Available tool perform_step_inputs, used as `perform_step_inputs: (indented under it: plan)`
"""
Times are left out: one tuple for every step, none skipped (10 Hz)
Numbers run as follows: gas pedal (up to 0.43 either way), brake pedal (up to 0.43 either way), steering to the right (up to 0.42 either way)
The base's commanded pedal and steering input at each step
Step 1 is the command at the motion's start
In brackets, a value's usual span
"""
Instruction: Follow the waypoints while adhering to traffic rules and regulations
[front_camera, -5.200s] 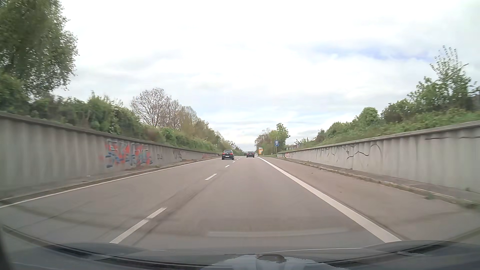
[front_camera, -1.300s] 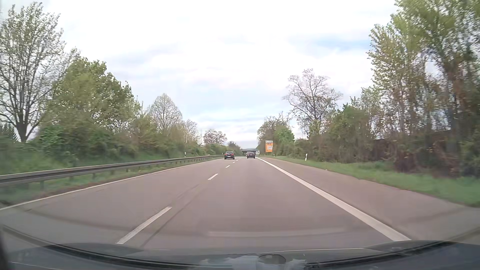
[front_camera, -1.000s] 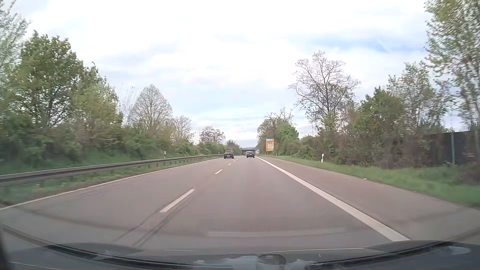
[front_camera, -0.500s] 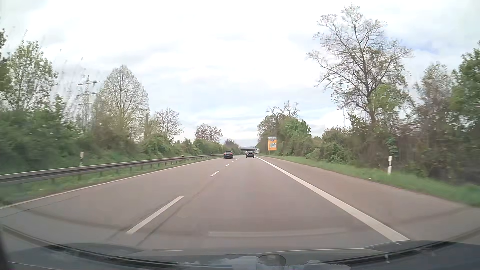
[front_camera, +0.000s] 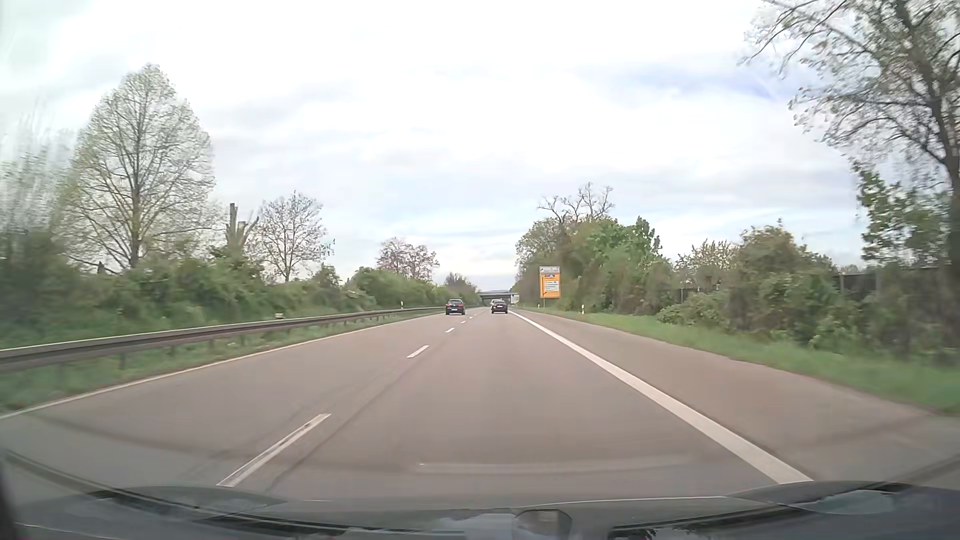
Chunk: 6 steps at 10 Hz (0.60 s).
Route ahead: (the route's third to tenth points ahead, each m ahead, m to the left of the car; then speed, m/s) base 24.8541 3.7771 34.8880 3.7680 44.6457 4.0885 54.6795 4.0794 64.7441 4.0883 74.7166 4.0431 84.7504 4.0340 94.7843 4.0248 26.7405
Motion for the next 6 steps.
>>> perform_step_inputs:
  plan:
    - [0.157, 0.0, 0.0]
    - [0.157, 0.0, 0.0]
    - [0.157, 0.0, 0.0]
    - [0.15, 0.0, 0.0]
    - [0.15, 0.0, 0.0]
    - [0.15, 0.0, 0.0]
